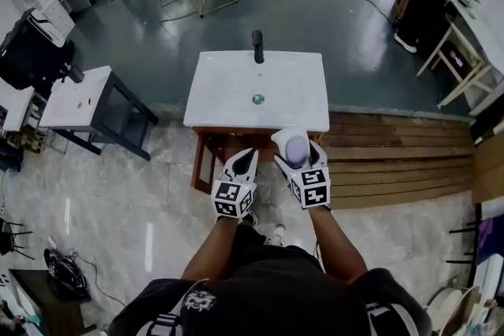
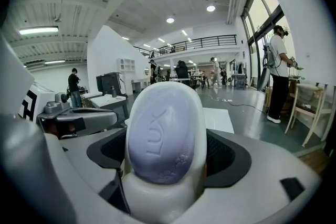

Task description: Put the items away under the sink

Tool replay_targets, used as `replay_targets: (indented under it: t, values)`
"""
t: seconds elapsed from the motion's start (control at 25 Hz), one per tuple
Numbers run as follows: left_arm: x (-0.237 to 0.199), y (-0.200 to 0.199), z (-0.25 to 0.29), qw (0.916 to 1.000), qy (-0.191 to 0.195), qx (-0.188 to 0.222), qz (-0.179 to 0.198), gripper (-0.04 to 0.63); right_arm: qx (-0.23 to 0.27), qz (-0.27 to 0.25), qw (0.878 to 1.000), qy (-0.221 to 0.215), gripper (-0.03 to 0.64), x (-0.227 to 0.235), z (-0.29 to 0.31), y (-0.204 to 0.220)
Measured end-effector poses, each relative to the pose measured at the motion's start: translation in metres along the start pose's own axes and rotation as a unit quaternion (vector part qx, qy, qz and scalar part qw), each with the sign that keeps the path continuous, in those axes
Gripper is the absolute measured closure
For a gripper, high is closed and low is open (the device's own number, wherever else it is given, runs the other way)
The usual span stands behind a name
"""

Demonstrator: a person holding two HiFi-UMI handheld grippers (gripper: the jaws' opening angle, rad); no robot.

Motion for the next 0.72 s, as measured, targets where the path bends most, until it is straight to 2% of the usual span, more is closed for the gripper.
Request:
replay_targets:
  t: [0.36, 0.72]
  values:
    - [-0.018, 0.01, -0.015, 1.0, -0.007, -0.005, 0.001, 0.595, -0.015, 0.0, 1.0, -0.002, 0.155, -0.021, 0.014, 0.015]
    - [-0.056, 0.028, -0.018, 0.9998, 0.003, -0.017, 0.01, 0.595, -0.03, 0.013, 0.999, 0.034, 0.153, -0.044, 0.043, 0.04]
Point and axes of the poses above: the fingertips, and each gripper's own axes: z forward along the fingers, x to its right, y out of its underside, the point moved 8 cm from there along -z, backward along the fingers, and after that the axes turned 3 degrees about y, right-handed, at the moved point
